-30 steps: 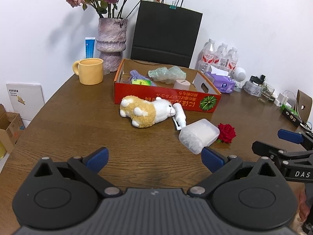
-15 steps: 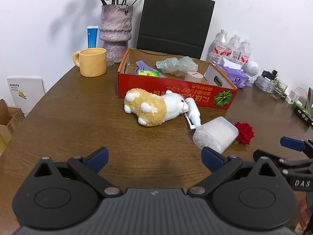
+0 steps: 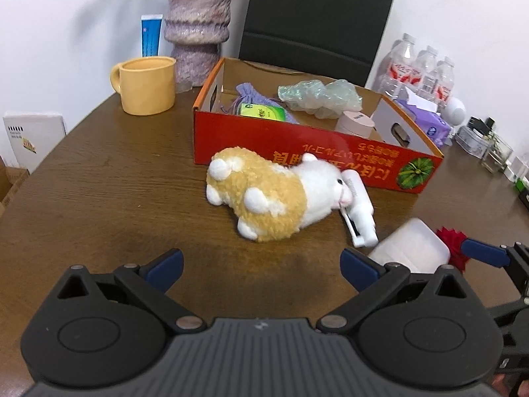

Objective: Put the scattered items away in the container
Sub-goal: 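Grasp the plush sheep with the left tool while the right tool grasps the white translucent box, then lift and carry the plush sheep and white box with both tools to the cardboard box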

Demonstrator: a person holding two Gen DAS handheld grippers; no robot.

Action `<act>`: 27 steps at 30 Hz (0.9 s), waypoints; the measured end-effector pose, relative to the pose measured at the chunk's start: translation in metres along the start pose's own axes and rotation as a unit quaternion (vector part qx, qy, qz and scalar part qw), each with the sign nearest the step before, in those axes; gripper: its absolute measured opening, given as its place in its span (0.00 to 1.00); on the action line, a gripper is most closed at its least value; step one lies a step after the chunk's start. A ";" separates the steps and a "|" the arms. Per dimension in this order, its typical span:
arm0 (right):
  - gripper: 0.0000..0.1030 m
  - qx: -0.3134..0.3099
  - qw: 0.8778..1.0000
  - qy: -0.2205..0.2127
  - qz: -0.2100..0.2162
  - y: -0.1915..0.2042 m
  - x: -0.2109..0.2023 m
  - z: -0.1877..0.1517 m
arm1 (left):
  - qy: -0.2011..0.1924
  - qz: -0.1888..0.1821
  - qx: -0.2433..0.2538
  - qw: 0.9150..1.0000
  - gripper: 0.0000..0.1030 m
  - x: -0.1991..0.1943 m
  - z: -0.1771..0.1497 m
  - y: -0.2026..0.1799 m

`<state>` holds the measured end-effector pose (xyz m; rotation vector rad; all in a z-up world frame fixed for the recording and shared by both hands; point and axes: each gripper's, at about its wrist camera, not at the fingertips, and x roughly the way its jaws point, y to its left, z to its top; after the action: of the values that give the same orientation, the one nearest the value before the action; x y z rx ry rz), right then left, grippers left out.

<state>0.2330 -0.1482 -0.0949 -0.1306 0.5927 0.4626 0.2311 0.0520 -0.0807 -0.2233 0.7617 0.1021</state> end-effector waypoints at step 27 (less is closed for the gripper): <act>0.79 -0.012 0.999 0.024 0.023 0.002 0.053 0.004 | -0.030 -0.027 -0.015 0.999 0.48 0.045 0.024 0.001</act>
<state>0.2731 -0.1254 -0.1221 -0.1509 0.6391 0.5123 0.2800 0.0588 -0.0953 -0.2682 0.6946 0.0686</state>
